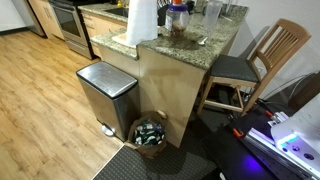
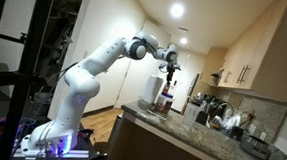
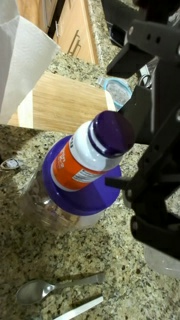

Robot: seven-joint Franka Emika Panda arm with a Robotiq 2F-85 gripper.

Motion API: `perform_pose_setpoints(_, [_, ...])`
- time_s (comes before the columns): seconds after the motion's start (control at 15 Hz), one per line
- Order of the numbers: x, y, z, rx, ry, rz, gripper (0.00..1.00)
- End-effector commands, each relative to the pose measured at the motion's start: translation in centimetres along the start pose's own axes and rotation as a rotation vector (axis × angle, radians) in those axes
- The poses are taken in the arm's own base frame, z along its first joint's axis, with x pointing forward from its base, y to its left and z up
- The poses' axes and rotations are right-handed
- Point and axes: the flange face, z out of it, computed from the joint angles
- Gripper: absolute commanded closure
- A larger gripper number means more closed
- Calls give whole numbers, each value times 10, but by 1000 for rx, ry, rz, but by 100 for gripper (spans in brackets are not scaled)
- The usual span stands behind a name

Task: Place the white and orange bottle on the counter

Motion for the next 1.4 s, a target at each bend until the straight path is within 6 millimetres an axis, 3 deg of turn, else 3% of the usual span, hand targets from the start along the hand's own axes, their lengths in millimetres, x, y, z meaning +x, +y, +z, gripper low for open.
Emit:
perform_pose_setpoints(0.0, [-1, 1, 8, -7, -5, 1, 0])
perform_pose_setpoints(0.33, [0, 7, 17, -45, -28, 8, 0])
perform_pose_setpoints(0.4, [1, 9, 20, -56, -38, 11, 25])
perform_pose_setpoints(0.47, [2, 12, 23, -71, -44, 9, 26])
perform_pose_setpoints(0.8, [9, 27, 39, -115, -66, 26, 65])
perform_pose_setpoints(1.0, [18, 30, 27, -91, -63, 44, 70])
perform_pose_setpoints(1.33, [28, 49, -19, -58, -98, 47, 74])
